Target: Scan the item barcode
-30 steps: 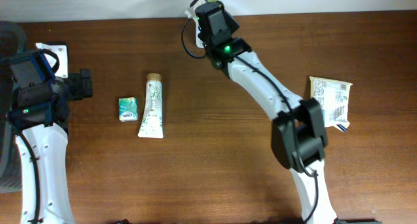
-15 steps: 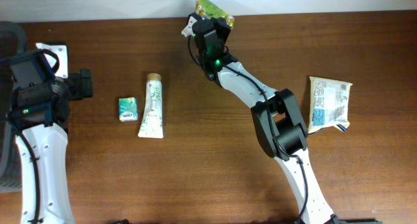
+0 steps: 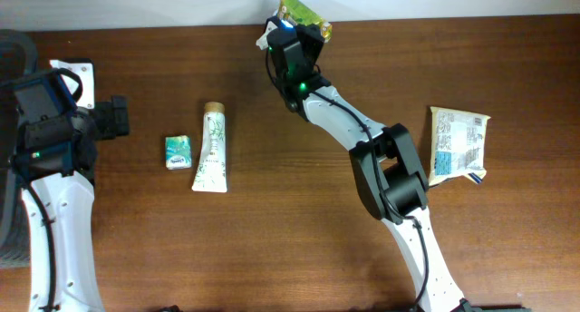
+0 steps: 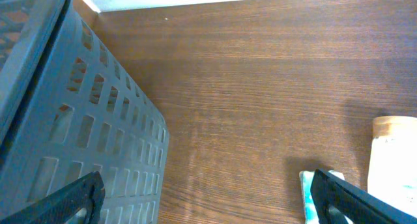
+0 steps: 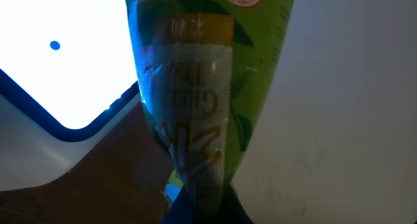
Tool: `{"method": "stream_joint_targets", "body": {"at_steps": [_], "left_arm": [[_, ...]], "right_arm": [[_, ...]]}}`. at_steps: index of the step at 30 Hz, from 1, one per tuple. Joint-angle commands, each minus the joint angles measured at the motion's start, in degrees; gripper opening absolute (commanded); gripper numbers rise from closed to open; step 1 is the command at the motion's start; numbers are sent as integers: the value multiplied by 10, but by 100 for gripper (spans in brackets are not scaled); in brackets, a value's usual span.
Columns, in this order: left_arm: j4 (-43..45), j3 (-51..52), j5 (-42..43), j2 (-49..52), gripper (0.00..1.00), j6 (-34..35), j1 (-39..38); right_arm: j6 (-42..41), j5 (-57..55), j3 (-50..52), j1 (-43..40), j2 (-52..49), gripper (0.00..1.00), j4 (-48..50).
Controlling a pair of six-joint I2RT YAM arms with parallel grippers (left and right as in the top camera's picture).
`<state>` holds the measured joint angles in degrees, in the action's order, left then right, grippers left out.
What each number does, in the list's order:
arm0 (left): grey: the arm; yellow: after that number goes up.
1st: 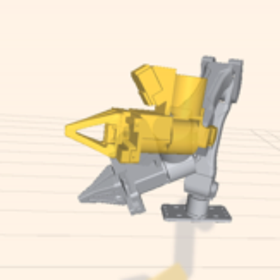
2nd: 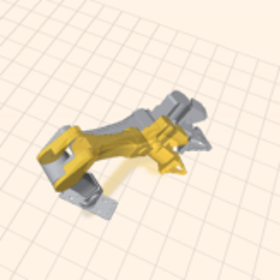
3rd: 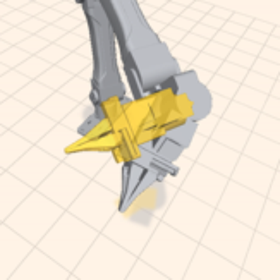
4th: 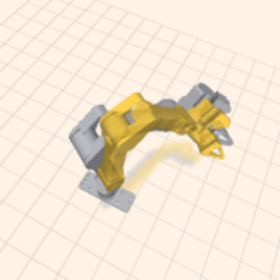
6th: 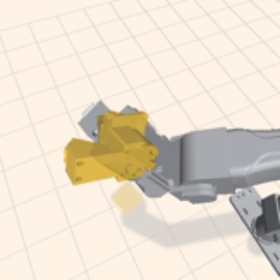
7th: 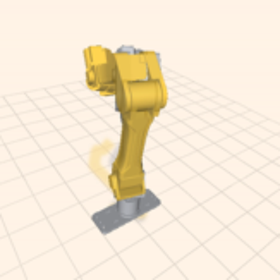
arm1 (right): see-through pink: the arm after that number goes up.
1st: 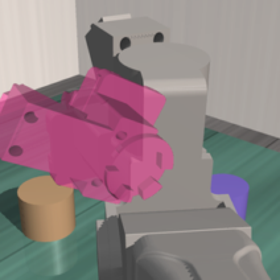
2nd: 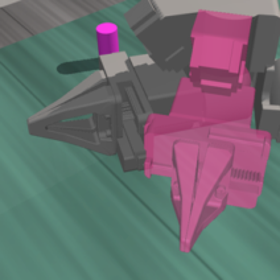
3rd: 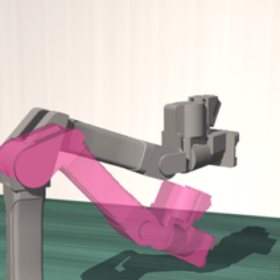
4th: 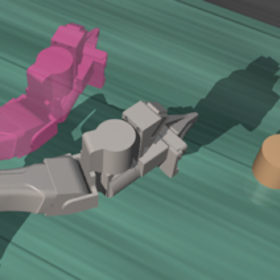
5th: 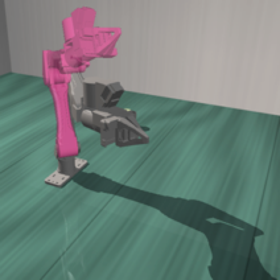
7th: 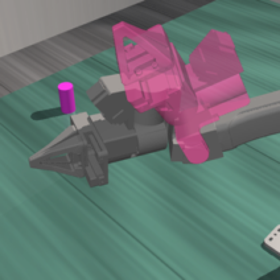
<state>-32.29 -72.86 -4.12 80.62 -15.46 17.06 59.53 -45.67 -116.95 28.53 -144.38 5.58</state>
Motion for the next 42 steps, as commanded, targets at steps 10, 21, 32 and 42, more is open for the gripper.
{"method": "stream_joint_targets", "body": {"at_steps": [10, 21, 32, 42], "left_arm": [[1, -5, -2, -7, 99, -7, 1], [1, -5, -2, -7, 99, -7, 1], [1, -5, -2, -7, 99, -7, 1], [1, -5, -2, -7, 99, -7, 1]], "right_arm": [[-403, 73, -15, -13, 356, 4, -436], [-721, 396, 77, -150, 372, 4, -896], [-714, 364, 387, -268, 372, 4, -682], [-627, 676, 283, -259, 372, 51, -699]]}}
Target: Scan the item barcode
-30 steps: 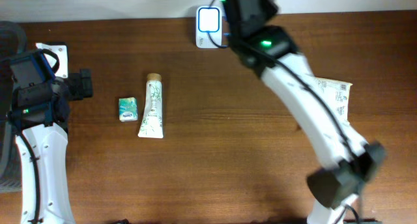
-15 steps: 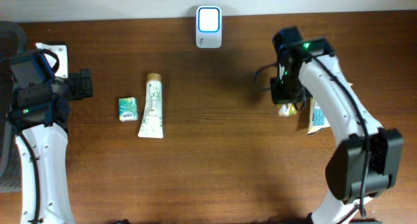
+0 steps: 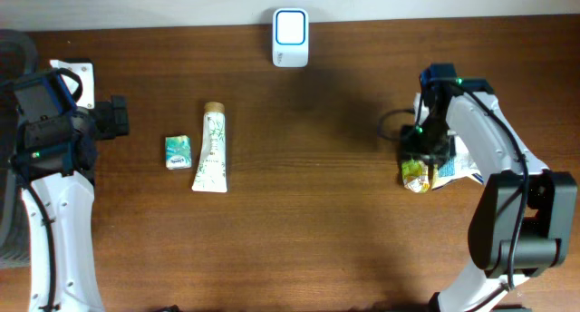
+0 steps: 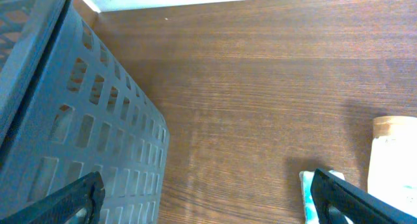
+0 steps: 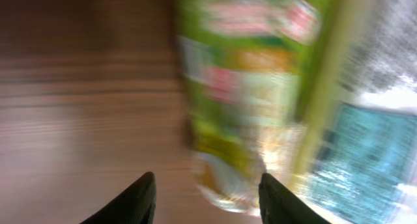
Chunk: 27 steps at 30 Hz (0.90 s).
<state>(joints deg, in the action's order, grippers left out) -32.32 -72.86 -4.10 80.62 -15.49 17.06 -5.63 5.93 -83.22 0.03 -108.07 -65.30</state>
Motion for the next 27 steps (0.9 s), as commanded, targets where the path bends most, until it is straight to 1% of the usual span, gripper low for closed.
{"method": "stream_joint_targets", "body": {"at_steps": [1, 2, 3, 4, 6, 8, 10, 13, 19, 21, 27], "left_arm": [[2, -5, -2, -7, 99, -7, 1], [2, -5, -2, -7, 99, -7, 1], [1, -5, -2, -7, 99, -7, 1], [1, -5, -2, -7, 99, -7, 1], [1, -5, -2, -7, 99, -7, 1], [1, -5, -2, -7, 99, -7, 1], [2, -5, -2, -7, 99, -7, 1], [2, -5, -2, -7, 99, -7, 1], [1, -5, -2, -7, 99, -7, 1], [1, -5, -2, -7, 99, -7, 1], [1, -5, -2, -7, 99, -7, 1]], "right_arm": [[24, 212, -68, 47, 9, 51, 32], [21, 256, -70, 72, 9, 52, 68], [7, 273, -69, 93, 8, 56, 97], [-14, 273, -68, 112, 6, 60, 123], [-64, 268, -64, 164, -9, 64, 197], [-120, 265, -64, 219, -43, 64, 285], [-156, 264, -64, 263, -83, 64, 366], [-205, 277, -83, 308, -152, 64, 455], [-208, 300, -197, 349, -261, 65, 461], [-209, 296, -212, 360, -276, 65, 461], [-220, 259, -212, 387, -310, 64, 465]]}}
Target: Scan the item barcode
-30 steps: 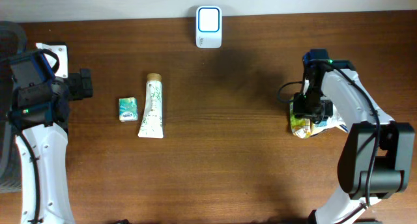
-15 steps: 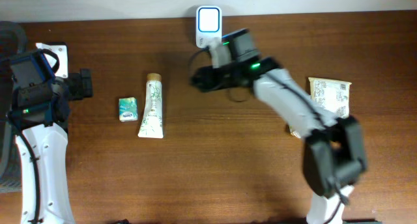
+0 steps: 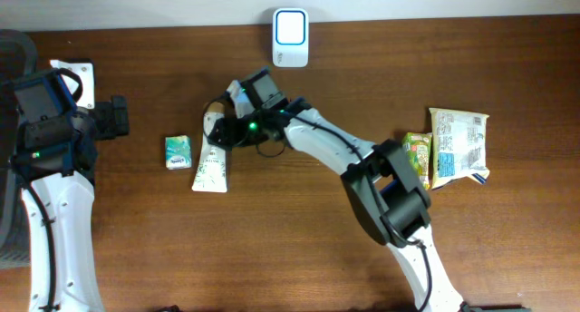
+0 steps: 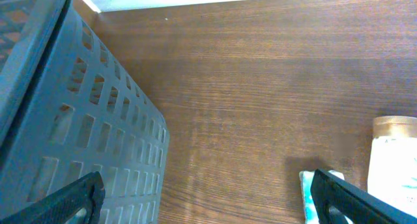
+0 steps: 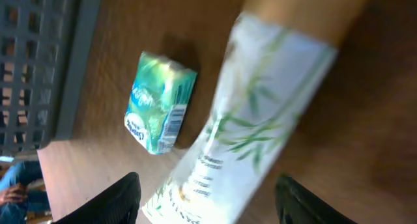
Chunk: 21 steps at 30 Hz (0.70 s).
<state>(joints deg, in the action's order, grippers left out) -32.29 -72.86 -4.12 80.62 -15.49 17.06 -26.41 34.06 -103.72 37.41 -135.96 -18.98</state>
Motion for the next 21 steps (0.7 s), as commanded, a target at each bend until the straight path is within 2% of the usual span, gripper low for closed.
{"method": "stream_joint_targets", "body": {"at_steps": [1, 6, 7, 9, 11, 13, 18, 21], "left_arm": [[1, -5, -2, -7, 99, -7, 1], [1, -5, -2, -7, 99, -7, 1], [1, -5, -2, -7, 99, -7, 1], [1, -5, -2, -7, 99, -7, 1], [1, -5, -2, -7, 99, -7, 1], [1, -5, -2, -7, 99, -7, 1], [1, -5, -2, -7, 99, -7, 1], [1, -5, -2, -7, 99, -7, 1]], "right_arm": [[-20, -28, -7, 15, -34, 61, 2], [-27, -64, -7, 17, -42, 44, -13], [-26, -84, -7, 19, -42, 34, -26], [-26, -94, -7, 20, -42, 22, -38], [-26, -92, -7, 20, -42, 11, -42], [-26, -80, -9, 19, -40, 4, -50], [23, -107, -37, -4, 15, 4, -165], [74, -269, -57, -11, 71, 4, -306]]}}
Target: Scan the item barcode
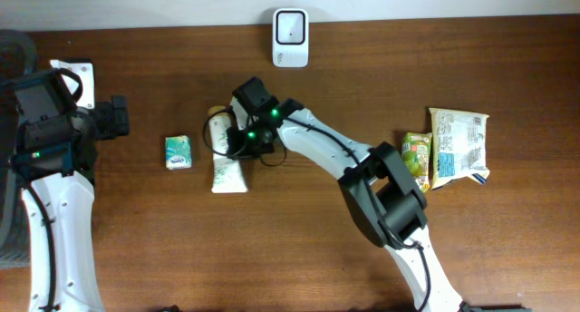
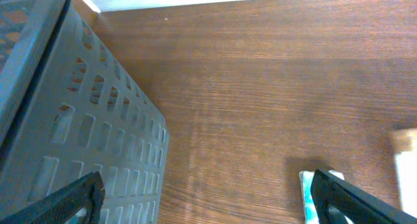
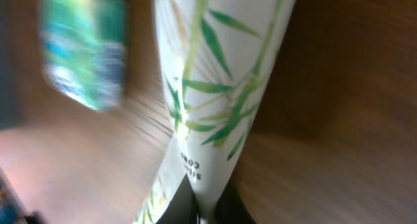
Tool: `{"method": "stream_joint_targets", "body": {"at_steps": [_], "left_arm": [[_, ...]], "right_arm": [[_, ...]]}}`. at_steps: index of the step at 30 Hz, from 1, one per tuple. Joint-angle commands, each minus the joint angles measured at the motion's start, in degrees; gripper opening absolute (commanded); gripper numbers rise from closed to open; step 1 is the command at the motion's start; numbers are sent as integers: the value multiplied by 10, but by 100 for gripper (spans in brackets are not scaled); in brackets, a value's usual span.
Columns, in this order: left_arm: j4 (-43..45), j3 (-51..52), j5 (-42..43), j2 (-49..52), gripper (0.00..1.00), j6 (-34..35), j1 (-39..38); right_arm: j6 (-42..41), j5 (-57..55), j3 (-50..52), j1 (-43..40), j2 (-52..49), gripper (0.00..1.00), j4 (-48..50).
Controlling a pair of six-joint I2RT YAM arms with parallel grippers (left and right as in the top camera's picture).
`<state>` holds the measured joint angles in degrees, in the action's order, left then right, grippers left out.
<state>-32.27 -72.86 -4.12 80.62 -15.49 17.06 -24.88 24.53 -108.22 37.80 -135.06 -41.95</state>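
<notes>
A white tube with bamboo print [image 1: 228, 167] lies left of the table's middle, and my right gripper [image 1: 234, 140] is shut on its upper part. In the right wrist view the tube [image 3: 215, 87] runs up from the pinching right gripper [image 3: 202, 210]. The white barcode scanner [image 1: 290, 26] stands at the back edge. A small green pack [image 1: 178, 152] lies left of the tube, seen blurred as the green pack [image 3: 81, 48]. My left gripper [image 2: 207, 196] hangs open at the far left above bare wood, holding nothing.
A green snack bag [image 1: 415, 158] lies against a beige packet [image 1: 459, 145] at the right. A grey slotted basket [image 2: 65, 120] fills the left of the left wrist view. The green pack [image 2: 305, 191] peeks out by the left gripper's right finger.
My right gripper, open over the tube before, is now shut on it. The tube has shifted a little to the right on the table. The left arm has not moved.
My right gripper held the green snack bag up at the scanner. Then it was at the right with the bag by the beige packet, jaws apart. Then the bag lay there and the gripper stood open over the tube; now it grips the tube.
</notes>
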Motion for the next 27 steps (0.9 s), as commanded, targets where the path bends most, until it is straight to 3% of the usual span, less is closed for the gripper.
{"method": "stream_joint_targets", "body": {"at_steps": [1, 4, 8, 9, 11, 12, 21, 24, 27], "left_arm": [[1, -5, -2, -7, 99, -7, 1], [1, -5, -2, -7, 99, -7, 1], [1, -5, -2, -7, 99, -7, 1], [1, -5, -2, -7, 99, -7, 1], [1, -5, -2, -7, 99, -7, 1], [1, -5, -2, -7, 99, -7, 1], [1, -5, -2, -7, 99, -7, 1], [1, -5, -2, -7, 99, -7, 1], [1, -5, -2, -7, 99, -7, 1]], "right_arm": [[73, -237, -12, -14, 75, 4, -118], [87, -354, -6, -2, 77, 4, -214], [101, -363, 17, 3, 71, 7, -221], [101, -372, 18, 2, 71, 13, -224], [101, -397, 18, -1, 71, 36, -234], [104, -410, 18, -1, 71, 40, -241], [140, -360, -36, 59, 74, 54, -297], [139, -361, -18, 84, 71, 77, -273], [133, -411, 17, 92, 70, 80, -241]]}}
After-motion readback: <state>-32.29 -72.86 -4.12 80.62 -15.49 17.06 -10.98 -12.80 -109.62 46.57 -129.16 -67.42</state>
